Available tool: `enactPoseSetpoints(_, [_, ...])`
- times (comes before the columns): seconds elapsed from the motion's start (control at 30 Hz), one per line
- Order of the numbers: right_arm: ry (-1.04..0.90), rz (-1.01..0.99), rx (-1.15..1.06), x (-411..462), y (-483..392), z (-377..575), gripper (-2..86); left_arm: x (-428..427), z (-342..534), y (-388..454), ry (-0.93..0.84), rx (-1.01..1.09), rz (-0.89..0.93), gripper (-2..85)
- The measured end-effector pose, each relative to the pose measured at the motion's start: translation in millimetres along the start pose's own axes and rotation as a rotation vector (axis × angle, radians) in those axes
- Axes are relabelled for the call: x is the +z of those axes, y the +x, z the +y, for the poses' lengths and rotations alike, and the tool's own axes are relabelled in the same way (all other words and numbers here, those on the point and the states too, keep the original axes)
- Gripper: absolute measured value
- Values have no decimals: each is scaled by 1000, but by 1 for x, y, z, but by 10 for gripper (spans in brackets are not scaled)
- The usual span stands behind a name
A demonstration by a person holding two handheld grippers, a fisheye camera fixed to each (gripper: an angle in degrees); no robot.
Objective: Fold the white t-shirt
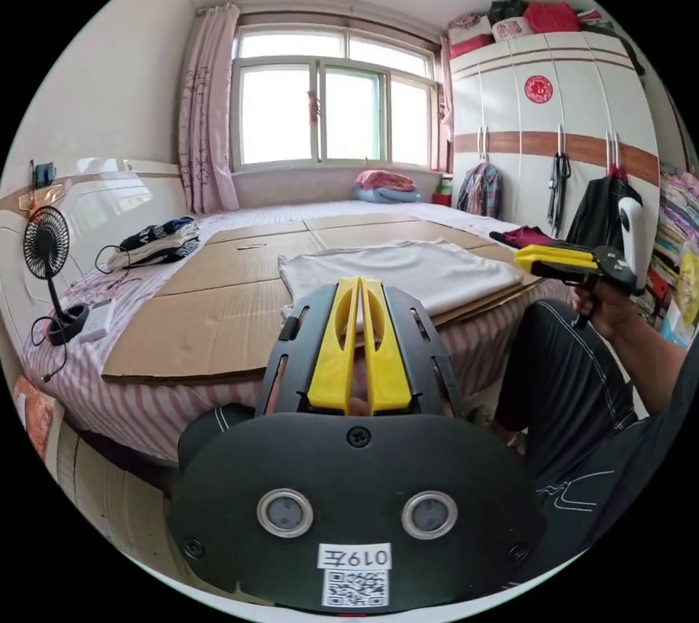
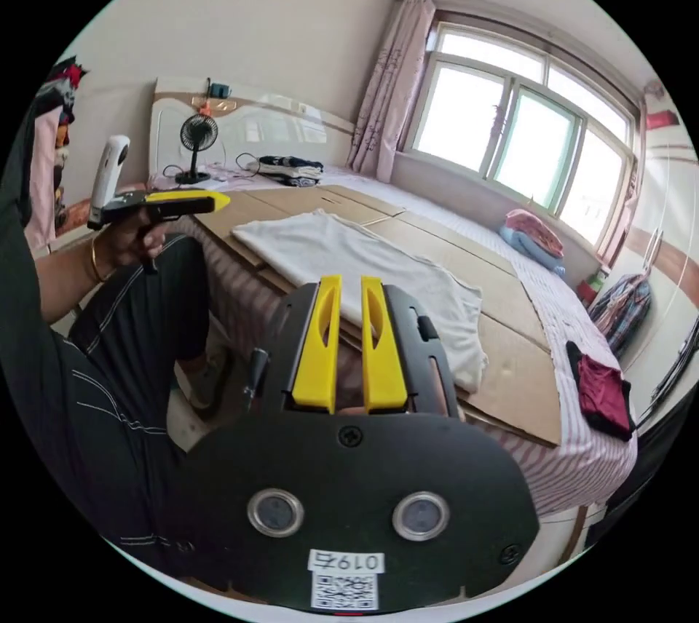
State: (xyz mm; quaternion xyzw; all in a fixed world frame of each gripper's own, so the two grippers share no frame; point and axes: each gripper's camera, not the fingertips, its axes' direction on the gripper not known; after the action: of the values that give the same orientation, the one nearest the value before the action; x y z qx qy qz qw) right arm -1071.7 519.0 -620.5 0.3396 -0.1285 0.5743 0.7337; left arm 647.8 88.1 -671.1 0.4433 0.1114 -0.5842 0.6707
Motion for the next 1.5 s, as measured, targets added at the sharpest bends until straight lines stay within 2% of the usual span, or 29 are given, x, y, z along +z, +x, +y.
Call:
enactPoseSetpoints(0.07, [36, -10, -116, 39, -49, 17, 53, 9, 0, -7, -52, 30, -46, 8])
enactPoseSetpoints(0.13, [49, -33, -168, 70, -75, 28, 46, 16, -1, -25, -91, -25, -63, 8])
enactPoseSetpoints(0.23, [58, -27, -233, 119, -108, 51, 9, 16, 1, -78, -57, -252, -31, 9])
enactPoseSetpoints(0.3, [37, -32, -276, 152, -126, 70, 21, 14, 7, -115, -40, -373, -29, 11])
enactPoseSetpoints(0.37, [1, -52, -303, 195, -146, 102, 55, 14, 10, -134, -52, -401, -32, 12])
enactPoseSetpoints(0.5, [-46, -91, -330, 259, -169, 154, 61, 21, 3, -178, -62, -481, 46, 19])
enactPoseSetpoints(0.63, [-78, -65, -400, 331, -186, 204, 64, 39, -15, -204, -148, -481, 89, 37])
enactPoseSetpoints(0.77, [-137, -99, -452, 409, -196, 246, 85, 74, -45, -231, -341, -428, 98, 91])
enactPoseSetpoints(0.9, [-131, -77, -490, 464, -200, 285, 83, 105, -61, -285, -440, -602, 247, 99])
enactPoseSetpoints(1.0, [-122, -45, -491, 497, -199, 319, 78, 125, -80, -305, -513, -623, 266, 100])
enactPoseSetpoints(1.17, [-133, -86, -450, 550, -193, 374, 68, 153, -107, -323, -567, -666, 288, 99])
enactPoseSetpoints(1.37, [-137, -93, -498, 609, -207, 416, 67, 189, -139, -341, -644, -658, 181, 52])
enactPoseSetpoints(1.5, [-133, -69, -534, 642, -222, 429, 70, 206, -154, -363, -634, -703, 250, 30])
